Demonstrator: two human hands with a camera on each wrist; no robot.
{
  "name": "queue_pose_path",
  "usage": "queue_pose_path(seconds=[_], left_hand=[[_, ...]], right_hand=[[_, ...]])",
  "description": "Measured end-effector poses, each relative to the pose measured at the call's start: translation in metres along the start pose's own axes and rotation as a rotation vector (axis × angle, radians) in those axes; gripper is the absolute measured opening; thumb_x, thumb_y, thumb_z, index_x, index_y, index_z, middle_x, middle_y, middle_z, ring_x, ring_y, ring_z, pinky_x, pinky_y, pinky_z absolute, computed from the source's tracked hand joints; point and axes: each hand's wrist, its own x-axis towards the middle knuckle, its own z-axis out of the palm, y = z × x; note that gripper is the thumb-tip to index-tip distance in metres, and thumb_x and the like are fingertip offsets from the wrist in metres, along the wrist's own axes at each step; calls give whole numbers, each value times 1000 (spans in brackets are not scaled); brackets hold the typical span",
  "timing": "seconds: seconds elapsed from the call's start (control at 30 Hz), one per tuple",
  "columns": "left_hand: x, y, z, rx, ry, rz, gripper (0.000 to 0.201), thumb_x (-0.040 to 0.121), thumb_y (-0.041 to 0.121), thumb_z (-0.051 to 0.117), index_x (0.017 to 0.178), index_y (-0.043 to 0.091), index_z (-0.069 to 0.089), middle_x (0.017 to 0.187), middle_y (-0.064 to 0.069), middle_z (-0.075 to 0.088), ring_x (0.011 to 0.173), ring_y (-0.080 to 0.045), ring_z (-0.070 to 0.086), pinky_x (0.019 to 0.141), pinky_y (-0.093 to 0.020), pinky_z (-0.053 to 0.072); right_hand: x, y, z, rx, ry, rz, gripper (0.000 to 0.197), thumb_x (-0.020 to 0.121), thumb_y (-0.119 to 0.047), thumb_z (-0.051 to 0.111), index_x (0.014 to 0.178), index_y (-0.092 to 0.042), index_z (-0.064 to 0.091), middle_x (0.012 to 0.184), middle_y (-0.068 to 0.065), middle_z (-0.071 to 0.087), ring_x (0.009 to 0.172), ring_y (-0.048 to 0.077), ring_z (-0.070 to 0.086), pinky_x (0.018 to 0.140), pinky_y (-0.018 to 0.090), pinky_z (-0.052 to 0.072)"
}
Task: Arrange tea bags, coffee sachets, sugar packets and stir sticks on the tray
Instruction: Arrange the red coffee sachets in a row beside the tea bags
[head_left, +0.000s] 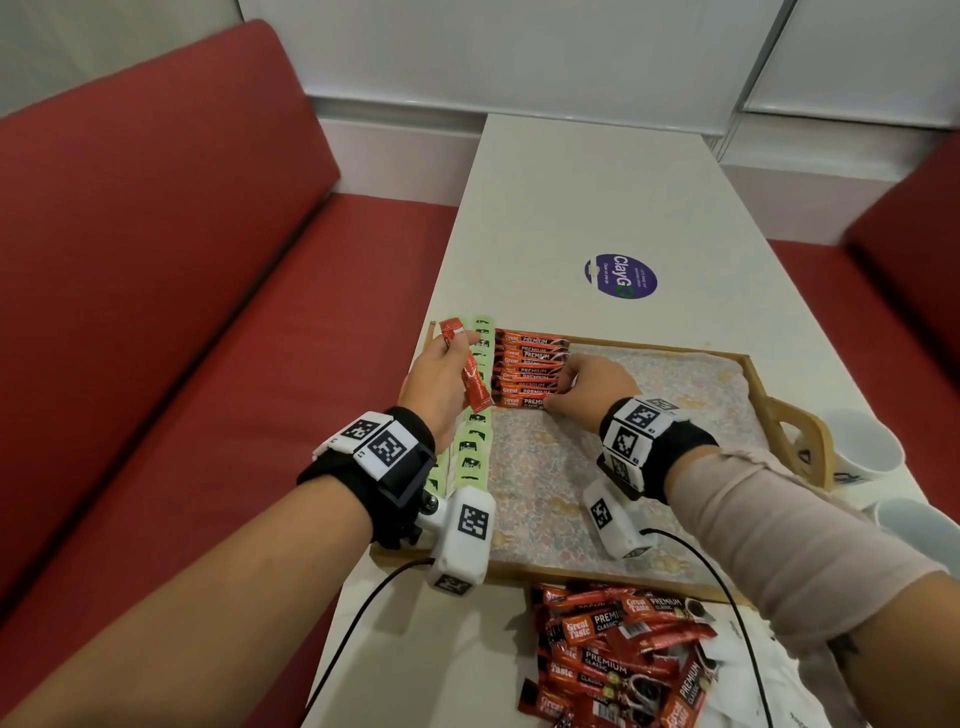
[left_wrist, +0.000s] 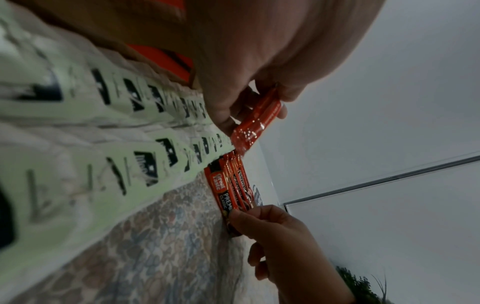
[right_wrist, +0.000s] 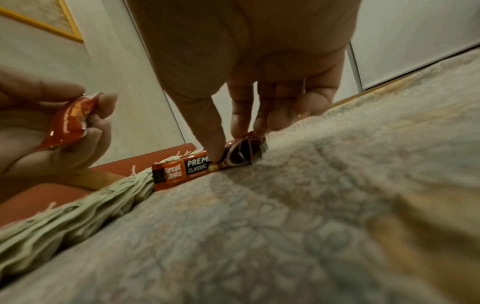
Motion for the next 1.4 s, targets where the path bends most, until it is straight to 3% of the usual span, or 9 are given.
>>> queue_pose_path(seconds=[0.13, 0.3, 0.5, 0.7, 0.93, 1.03, 1.1, 1.2, 1.4], left_hand=[[-1, -1, 0, 56, -32, 17, 26, 102, 26, 39, 118, 16, 58, 100, 1, 58, 82, -8, 57, 72, -21, 49], [3, -6, -1, 107, 34, 17, 10, 96, 28, 54, 88, 26, 60, 81, 4, 55, 69, -7, 47, 58, -20, 41], [2, -6, 4, -25, 71, -77, 22, 94, 23, 58, 75, 15, 51, 62, 2, 48, 53, -7, 53, 49, -19, 48], [-6, -2, 4, -72, 24, -161, 28, 94, 30, 58, 75, 10, 54, 51, 3, 52, 51, -9, 56, 50, -19, 50], [-13, 0, 1, 111, -61, -155, 21, 90, 40, 61, 88, 19, 58, 72, 3, 58, 62, -11, 59, 58, -24, 49], [-10, -3, -1, 291, -67, -59, 27, 89, 43, 61, 100, 18, 61, 83, 5, 64, 61, -6, 61, 55, -22, 48], [-3, -6, -5, 458, -9, 49, 32, 85, 46, 66, 103, 21, 59, 93, 5, 65, 74, -8, 64, 63, -28, 52], [5, -7, -10, 622, 17, 117, 25, 83, 37, 69, 100, 25, 54, 97, 5, 61, 94, -17, 61, 87, -37, 50], [15, -11, -13, 814, 8, 184, 11, 87, 15, 59, 91, 25, 57, 87, 7, 60, 84, -16, 57, 80, -27, 47]], right_hand=[[-6, -4, -3, 27, 46, -54, 29, 74, -25, 69, 69, -25, 40, 83, -2, 52, 72, 14, 52, 56, 25, 38], [-19, -21, -5, 101, 130, -246, 27, 70, -17, 68, 83, -19, 45, 86, -5, 40, 73, 16, 45, 63, 27, 34], [-39, -37, -2, 119, 33, -485, 39, 69, -11, 74, 93, -15, 44, 97, 3, 50, 81, 20, 49, 68, 31, 43], [-33, -31, -4, 174, 106, -356, 16, 84, -15, 66, 89, -24, 55, 83, -6, 60, 76, 15, 55, 68, 24, 44], [-33, -24, -12, 313, 8, -286, 6, 85, -15, 68, 81, -18, 65, 78, 1, 67, 73, 14, 61, 77, 35, 53], [-30, -20, -16, 210, 13, -280, 12, 88, -15, 65, 77, -18, 63, 74, -3, 63, 66, 10, 56, 72, 32, 49], [-28, -15, -17, 165, 21, -256, 9, 88, -16, 64, 79, -17, 64, 79, -1, 64, 73, 15, 59, 76, 33, 51], [-23, -6, -19, 78, 23, -205, 6, 85, -16, 68, 79, -16, 66, 83, 0, 65, 81, 18, 62, 79, 29, 48], [-14, 4, -12, -42, -45, -82, 9, 83, -15, 70, 75, -18, 66, 81, 2, 67, 78, 17, 60, 71, 24, 40]])
